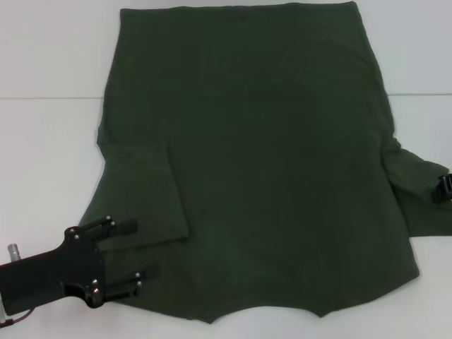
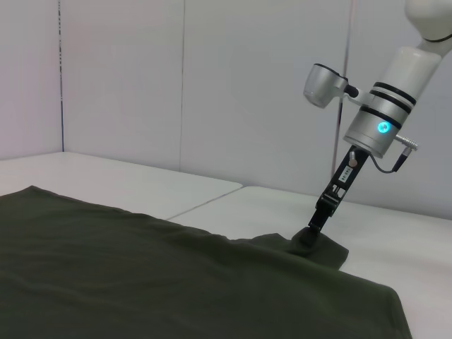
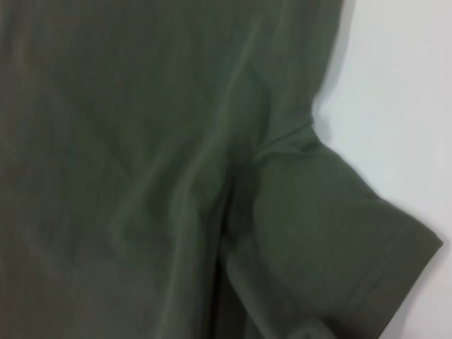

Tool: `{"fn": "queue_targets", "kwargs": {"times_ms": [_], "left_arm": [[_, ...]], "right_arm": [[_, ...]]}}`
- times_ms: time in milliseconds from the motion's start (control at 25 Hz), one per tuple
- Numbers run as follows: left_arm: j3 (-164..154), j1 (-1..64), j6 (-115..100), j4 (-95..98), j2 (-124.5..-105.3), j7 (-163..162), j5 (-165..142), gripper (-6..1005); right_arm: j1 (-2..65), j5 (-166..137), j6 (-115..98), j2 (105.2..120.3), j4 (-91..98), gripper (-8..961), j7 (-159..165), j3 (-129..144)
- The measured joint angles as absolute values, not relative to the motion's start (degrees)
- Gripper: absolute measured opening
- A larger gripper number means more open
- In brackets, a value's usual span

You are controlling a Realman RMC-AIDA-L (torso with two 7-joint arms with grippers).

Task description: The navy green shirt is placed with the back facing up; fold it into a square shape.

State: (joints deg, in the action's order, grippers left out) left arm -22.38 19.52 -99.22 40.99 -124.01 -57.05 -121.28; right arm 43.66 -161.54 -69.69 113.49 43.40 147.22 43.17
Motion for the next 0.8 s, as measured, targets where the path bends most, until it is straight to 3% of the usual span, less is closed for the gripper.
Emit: {"fn": "queue_targets", "kwargs": {"times_ms": [80,200,800], "left_arm": [[-22.3,19.6,-99.2,40.9,-124.01,-57.1,-121.3,825],[-22.2,19.6,-99.2,40.9,-124.01,-57.2,-121.2,825],[-22.1,19.5,-99.2,40.9,-124.01,-57.4,-121.2,825]], "right_arm": [[43.7,-161.5,-69.7,113.48,43.4,277,147.2,43.2],[43.7,-161.5,-69.7,113.46,43.6,55,147.2,43.0],[41.2,-160.3,-72.2,112.25,50.6,22,147.2,35.5]]}}
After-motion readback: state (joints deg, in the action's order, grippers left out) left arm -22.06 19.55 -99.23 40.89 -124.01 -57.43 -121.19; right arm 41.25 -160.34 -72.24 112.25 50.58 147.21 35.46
